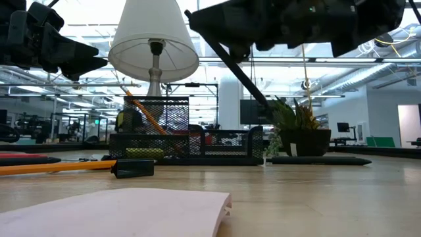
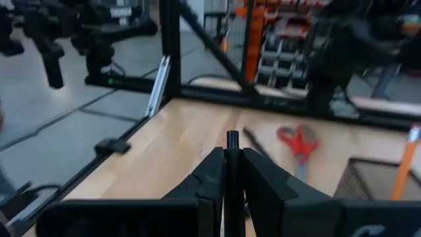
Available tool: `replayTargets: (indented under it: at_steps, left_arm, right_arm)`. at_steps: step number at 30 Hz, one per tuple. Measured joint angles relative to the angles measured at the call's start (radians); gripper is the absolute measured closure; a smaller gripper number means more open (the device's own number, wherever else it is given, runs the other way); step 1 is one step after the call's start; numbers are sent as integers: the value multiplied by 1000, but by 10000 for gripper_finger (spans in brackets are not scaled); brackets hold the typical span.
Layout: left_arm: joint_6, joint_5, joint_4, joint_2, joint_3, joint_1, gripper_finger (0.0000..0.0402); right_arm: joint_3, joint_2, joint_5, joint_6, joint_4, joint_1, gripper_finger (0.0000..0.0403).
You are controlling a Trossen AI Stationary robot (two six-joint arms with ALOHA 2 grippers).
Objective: Pick and place office supplies into organizer
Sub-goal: Put the black pen into the black desk organizer
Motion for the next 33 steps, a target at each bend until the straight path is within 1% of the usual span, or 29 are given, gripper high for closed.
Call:
replayTargets:
  at_steps: [10,33]
  left_arm:
    - [0,0,0,0,0,0,146]
    - [0,0,0,0,0,0,146]
  right_arm:
    - [1,0,1,-31,100,-57,360]
    - [1,0,1,-182,318,-121,360]
